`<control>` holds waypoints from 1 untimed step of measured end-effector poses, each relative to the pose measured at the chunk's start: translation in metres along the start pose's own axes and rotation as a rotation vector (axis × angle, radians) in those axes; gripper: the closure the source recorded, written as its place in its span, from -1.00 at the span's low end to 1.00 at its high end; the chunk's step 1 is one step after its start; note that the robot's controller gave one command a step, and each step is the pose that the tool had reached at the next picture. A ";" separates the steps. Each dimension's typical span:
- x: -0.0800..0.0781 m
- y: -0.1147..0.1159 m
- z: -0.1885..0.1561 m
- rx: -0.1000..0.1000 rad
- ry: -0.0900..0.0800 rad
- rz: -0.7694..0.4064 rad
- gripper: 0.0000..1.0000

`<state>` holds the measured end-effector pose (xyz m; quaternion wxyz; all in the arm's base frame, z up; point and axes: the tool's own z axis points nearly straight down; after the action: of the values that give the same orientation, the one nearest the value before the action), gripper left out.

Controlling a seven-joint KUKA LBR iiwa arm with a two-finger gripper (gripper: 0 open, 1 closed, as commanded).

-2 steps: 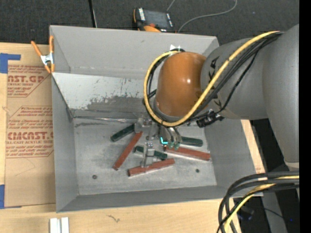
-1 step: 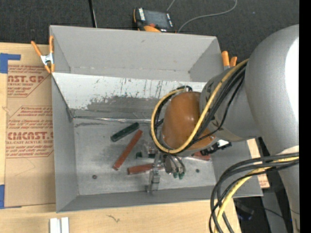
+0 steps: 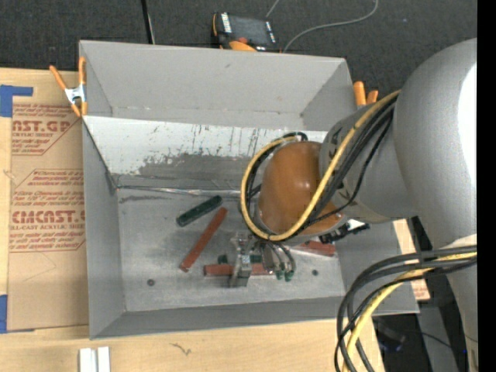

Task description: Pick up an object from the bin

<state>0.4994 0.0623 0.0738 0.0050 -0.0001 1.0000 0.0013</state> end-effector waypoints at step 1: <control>0.004 0.000 0.004 0.001 0.011 -0.001 -1.00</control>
Offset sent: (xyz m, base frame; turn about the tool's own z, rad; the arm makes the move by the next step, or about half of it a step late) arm 0.0000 0.0000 0.0000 0.0000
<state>0.4957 0.0620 0.0698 -0.0003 -0.0005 1.0000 0.0008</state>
